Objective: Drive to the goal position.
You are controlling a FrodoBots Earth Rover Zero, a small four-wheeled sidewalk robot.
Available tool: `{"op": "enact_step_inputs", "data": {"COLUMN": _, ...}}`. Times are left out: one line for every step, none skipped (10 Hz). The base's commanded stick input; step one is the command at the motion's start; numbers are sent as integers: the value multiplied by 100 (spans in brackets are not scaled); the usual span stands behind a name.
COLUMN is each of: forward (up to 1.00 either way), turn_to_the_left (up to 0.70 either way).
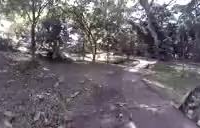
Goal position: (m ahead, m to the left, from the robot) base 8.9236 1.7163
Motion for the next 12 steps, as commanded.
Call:
{"op": "enact_step_inputs", "data": {"forward": 100, "turn_to_the_left": -40}}
{"op": "enact_step_inputs", "data": {"forward": 100, "turn_to_the_left": -40}}
{"op": "enact_step_inputs", "data": {"forward": 100, "turn_to_the_left": -40}}
{"op": "enact_step_inputs", "data": {"forward": 100, "turn_to_the_left": -18}}
{"op": "enact_step_inputs", "data": {"forward": 100, "turn_to_the_left": -17}}
{"op": "enact_step_inputs", "data": {"forward": 100, "turn_to_the_left": -17}}
{"op": "enact_step_inputs", "data": {"forward": 100, "turn_to_the_left": -17}}
{"op": "enact_step_inputs", "data": {"forward": 100, "turn_to_the_left": -17}}
{"op": "enact_step_inputs", "data": {"forward": 100, "turn_to_the_left": -17}}
{"op": "enact_step_inputs", "data": {"forward": 100, "turn_to_the_left": -17}}
{"op": "enact_step_inputs", "data": {"forward": 100, "turn_to_the_left": -17}}
{"op": "enact_step_inputs", "data": {"forward": 100, "turn_to_the_left": -17}}
